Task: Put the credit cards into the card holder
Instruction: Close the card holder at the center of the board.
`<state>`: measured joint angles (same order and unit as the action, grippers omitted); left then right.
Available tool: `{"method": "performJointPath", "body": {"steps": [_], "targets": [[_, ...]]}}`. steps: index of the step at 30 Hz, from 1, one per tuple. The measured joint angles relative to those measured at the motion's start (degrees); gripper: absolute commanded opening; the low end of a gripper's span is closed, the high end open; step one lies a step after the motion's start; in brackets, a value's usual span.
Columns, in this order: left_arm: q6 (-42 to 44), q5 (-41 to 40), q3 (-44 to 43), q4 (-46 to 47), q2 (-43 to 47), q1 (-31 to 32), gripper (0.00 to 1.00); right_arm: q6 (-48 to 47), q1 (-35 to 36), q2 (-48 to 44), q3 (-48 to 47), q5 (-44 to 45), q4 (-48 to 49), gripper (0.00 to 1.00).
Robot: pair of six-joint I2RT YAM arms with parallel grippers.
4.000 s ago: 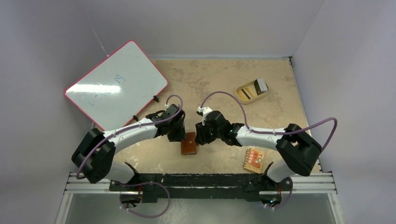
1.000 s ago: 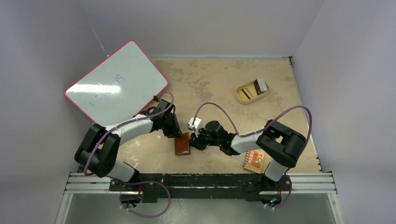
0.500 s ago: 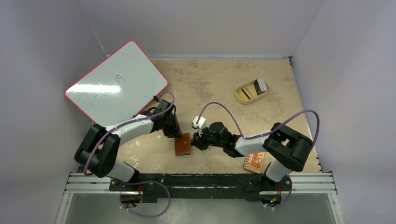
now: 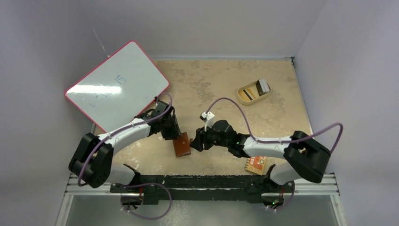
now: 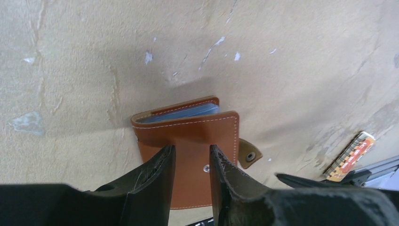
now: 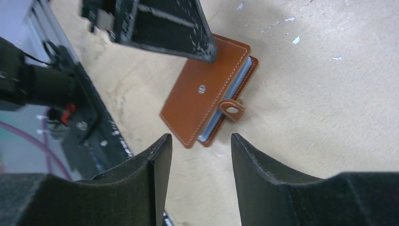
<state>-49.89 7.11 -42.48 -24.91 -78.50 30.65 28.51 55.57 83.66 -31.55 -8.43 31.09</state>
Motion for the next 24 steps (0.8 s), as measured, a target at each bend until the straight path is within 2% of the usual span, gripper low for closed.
{"method": "performJointPath", "body": {"steps": [8,14,20,24], "targets": [[1.8,-0.3,1.2,-2.8,-0.8,0.0,0.41,15.8,0.0,-8.2,-2.7,6.0,-10.8,0.49],[2.1,-0.3,1.2,-2.9,-1.8,0.0,0.44,21.6,0.0,-4.7,-6.3,7.9,-17.7,0.43],[2.1,-1.4,1.2,-3.7,-1.9,0.1,0.42,25.5,0.0,-1.1,-6.9,7.4,-17.4,0.35],[1.5,-1.4,1.2,-4.0,-1.5,0.1,0.43,27.4,0.0,0.8,-6.8,6.5,-14.8,0.35]]}}
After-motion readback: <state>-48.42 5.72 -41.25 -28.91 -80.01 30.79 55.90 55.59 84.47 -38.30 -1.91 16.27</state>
